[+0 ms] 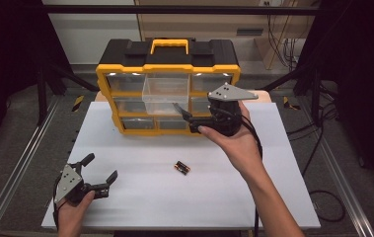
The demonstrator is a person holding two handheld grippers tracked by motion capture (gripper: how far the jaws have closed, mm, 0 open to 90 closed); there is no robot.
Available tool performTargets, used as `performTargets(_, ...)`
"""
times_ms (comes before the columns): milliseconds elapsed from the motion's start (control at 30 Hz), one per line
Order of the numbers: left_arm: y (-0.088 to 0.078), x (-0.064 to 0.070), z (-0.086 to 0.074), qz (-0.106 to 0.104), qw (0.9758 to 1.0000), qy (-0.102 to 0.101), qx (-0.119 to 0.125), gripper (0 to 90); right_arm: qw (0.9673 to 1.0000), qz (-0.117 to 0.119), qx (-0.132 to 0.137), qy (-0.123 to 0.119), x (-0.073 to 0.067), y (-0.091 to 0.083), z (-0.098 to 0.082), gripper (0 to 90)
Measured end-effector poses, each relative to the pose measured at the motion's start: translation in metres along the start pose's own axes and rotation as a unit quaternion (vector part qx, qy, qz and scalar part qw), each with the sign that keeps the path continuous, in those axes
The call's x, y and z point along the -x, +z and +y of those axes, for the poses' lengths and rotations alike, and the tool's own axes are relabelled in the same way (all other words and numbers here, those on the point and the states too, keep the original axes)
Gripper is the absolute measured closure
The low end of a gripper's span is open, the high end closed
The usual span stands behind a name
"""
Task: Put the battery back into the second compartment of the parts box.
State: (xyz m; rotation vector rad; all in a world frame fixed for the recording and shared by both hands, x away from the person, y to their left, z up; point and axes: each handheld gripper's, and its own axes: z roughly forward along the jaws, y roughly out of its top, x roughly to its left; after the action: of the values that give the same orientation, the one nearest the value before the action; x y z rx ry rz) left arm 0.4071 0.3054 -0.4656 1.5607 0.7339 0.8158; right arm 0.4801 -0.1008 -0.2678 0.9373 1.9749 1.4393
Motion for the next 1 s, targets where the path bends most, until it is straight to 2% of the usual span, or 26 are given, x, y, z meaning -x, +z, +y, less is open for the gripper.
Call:
performTargets(367,0.000,0.000,0.000,-0.001,1.0000,0.000,0.000,0.8,0.9998,-0.001,-0.020,0.004,0.004,0.004,-0.020,9.9)
performTargets(700,0.002,0.002,0.000,-0.006,1.0000,0.004,-0.002,0.8,0.9992,0.002,-0.035,0.021,0.005,0.008,-0.039,8.2)
performTargets(1000,0.003,0.004,-0.001,-0.008,1.0000,0.004,-0.004,0.8,0.9984,0.003,-0.049,0.026,0.005,0.010,-0.060,7.8)
